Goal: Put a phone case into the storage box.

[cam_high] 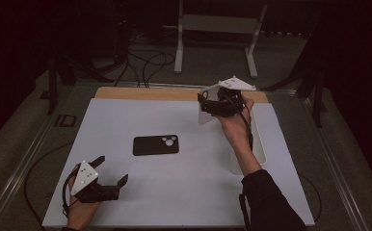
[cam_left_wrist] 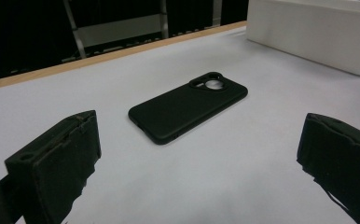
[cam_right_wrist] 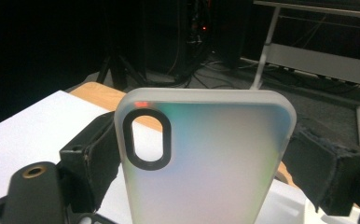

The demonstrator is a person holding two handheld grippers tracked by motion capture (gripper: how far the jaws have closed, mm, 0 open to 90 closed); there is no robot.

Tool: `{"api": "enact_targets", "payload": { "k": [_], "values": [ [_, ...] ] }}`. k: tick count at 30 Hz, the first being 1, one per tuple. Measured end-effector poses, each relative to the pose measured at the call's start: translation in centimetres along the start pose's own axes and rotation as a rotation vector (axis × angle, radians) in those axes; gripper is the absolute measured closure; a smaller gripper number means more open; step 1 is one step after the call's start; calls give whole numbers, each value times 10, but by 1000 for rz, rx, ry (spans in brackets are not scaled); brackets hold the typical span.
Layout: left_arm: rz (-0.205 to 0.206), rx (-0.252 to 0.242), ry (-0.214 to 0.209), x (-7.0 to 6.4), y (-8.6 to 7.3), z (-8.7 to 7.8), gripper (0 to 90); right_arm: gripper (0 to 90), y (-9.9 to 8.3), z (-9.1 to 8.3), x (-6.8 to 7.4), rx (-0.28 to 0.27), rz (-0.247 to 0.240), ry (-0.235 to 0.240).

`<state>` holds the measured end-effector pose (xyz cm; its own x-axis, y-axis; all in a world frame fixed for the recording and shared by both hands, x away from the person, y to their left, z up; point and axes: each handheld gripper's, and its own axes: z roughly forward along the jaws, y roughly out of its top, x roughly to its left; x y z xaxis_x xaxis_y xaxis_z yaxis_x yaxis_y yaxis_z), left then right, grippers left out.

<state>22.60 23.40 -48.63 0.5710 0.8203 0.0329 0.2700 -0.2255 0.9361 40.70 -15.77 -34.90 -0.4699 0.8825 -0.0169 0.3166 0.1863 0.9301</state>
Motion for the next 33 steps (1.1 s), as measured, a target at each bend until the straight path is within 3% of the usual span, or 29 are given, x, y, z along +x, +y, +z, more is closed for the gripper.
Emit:
{"api": "enact_targets", "payload": {
  "k": [33],
  "values": [
    [-1, 1, 1, 0, 0, 0, 0, 167, 0, 2, -50, 14, 47, -153]
  ]
}}
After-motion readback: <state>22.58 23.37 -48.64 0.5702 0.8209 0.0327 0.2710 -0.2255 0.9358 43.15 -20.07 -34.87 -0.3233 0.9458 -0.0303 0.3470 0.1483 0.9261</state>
